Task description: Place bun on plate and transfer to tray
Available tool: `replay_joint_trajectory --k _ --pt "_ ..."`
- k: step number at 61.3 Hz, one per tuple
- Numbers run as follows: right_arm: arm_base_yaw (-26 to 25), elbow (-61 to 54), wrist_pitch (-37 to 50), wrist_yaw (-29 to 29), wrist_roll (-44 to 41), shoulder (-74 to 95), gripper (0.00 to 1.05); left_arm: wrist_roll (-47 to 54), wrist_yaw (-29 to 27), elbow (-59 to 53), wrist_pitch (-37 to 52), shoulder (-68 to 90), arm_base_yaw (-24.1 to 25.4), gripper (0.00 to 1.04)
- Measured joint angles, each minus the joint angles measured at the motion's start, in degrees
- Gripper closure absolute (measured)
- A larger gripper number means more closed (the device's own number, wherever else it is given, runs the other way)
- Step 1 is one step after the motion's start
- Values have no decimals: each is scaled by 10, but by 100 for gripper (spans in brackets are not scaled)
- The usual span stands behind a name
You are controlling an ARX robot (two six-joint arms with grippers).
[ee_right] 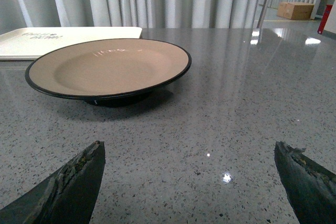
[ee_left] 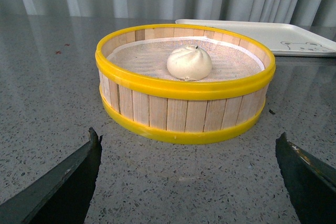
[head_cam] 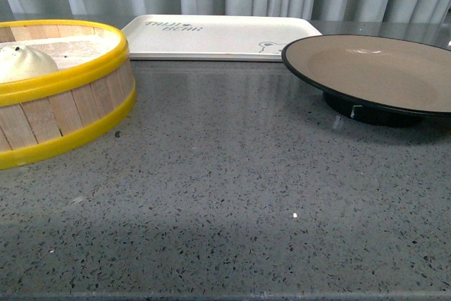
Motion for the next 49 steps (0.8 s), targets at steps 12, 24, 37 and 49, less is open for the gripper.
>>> replay_joint_trajectory --k 12,24,37,49 --pt "0 0 0 0 0 0 8 0 0 0 0 0 0 7" --pt "0 0 0 0 0 0 8 0 0 0 0 0 0 7" --pt "0 0 0 0 0 0 8 0 0 0 0 0 0 7" --pt "0 0 0 0 0 0 8 -17 56 27 -76 35 9 7"
